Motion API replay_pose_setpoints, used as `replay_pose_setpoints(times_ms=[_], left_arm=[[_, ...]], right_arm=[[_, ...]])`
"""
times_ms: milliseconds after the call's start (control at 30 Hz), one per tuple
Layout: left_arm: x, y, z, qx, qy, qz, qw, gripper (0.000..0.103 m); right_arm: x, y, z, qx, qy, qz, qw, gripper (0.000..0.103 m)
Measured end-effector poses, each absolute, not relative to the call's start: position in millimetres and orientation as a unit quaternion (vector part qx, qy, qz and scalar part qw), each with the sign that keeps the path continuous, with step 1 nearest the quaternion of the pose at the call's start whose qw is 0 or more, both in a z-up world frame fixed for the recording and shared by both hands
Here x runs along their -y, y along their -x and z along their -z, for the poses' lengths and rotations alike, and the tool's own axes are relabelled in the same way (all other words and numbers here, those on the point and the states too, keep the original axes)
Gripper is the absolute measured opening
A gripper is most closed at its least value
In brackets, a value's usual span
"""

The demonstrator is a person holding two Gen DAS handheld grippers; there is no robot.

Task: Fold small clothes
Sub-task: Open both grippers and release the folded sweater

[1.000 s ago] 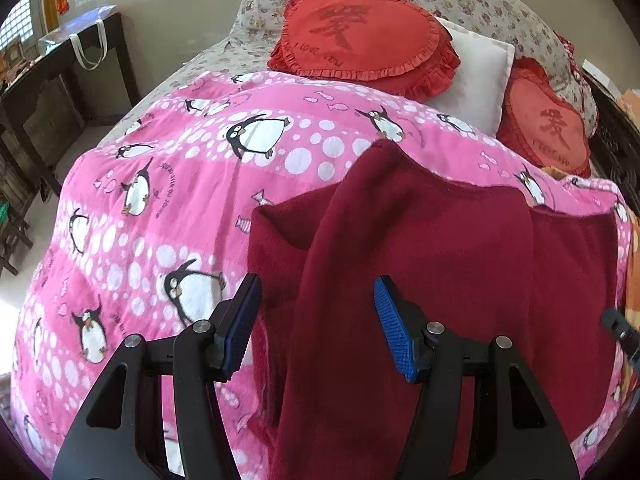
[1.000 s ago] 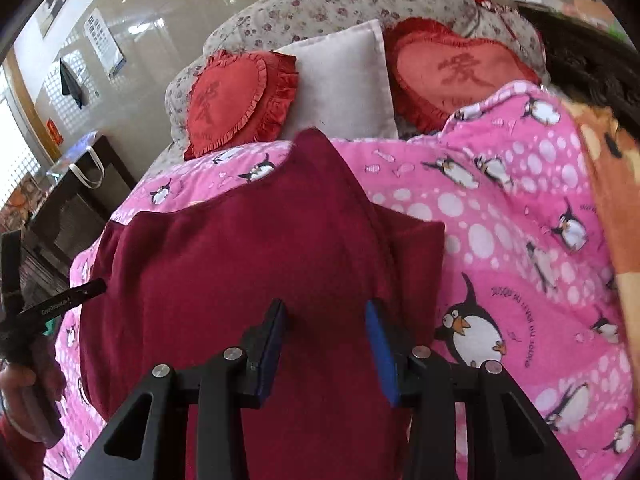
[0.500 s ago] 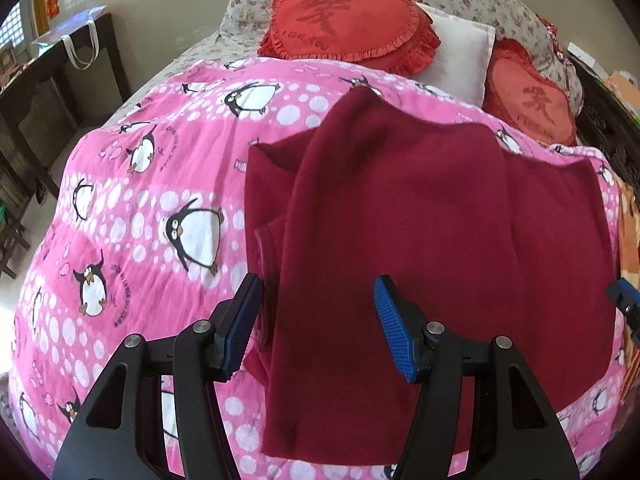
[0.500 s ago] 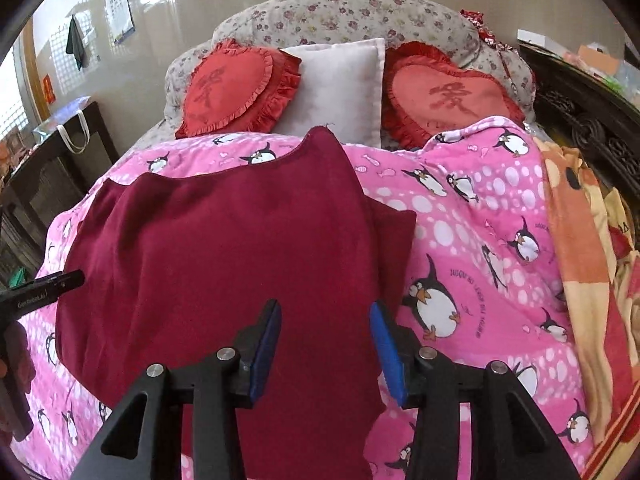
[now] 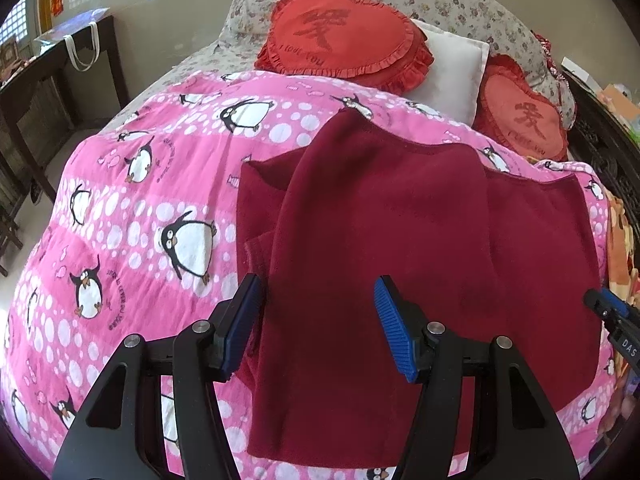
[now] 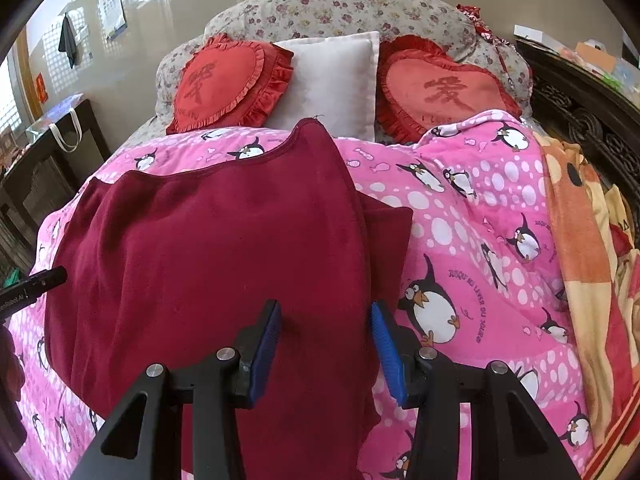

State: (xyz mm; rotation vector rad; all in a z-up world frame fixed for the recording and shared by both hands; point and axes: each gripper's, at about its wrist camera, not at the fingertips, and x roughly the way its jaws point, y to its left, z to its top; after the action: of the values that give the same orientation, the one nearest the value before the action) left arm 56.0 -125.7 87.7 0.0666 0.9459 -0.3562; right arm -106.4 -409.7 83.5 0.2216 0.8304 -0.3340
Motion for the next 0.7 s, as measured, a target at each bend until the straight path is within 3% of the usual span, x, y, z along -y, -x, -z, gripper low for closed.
replay_pose_setpoints(times_ms=[67,167,300,400,467,567,600,633,700], left_arm=[[127,-56,-88,-0.448,-0.030,0.174,0.876,0.059],[130,-60,-85,-0.450,-0.032,0.176,0.875,0.070],[130,-70,-75,-0.456,-0.031,0.159,0.875,0.070],[123,-84,-64,-0.476,-0.019,0.144,0.867,0.073],[116,-89,-61,-0.483,0.003,0.144,0.863,0.079],[112,-89,-61,-0.482,0.010,0.144,0.864,0.080],[112,-88,-61,-0.481,0.009,0.144,0.865,0.080],[112,-87,-62,-0.480,0.008,0.143,0.866,0.080],[112,-84,-63,-0.477,0.004,0.142,0.867,0.080]], right_arm=[[409,106,-84,-0.398,-0.109,0.161,0.896,0.044],[410,105,-86,-0.388,-0.120,0.150,0.902,0.045],[423,96,-78,-0.389,-0.131,0.142,0.901,0.045],[441,94,-74,-0.388,-0.147,0.156,0.896,0.032],[453,100,-77,-0.378,-0.175,0.159,0.895,0.032],[457,110,-88,-0.355,-0.195,0.152,0.901,0.032],[456,112,-93,-0.340,-0.201,0.142,0.908,0.036],[454,110,-97,-0.329,-0.196,0.134,0.914,0.050],[449,101,-102,-0.327,-0.172,0.141,0.918,0.056]])
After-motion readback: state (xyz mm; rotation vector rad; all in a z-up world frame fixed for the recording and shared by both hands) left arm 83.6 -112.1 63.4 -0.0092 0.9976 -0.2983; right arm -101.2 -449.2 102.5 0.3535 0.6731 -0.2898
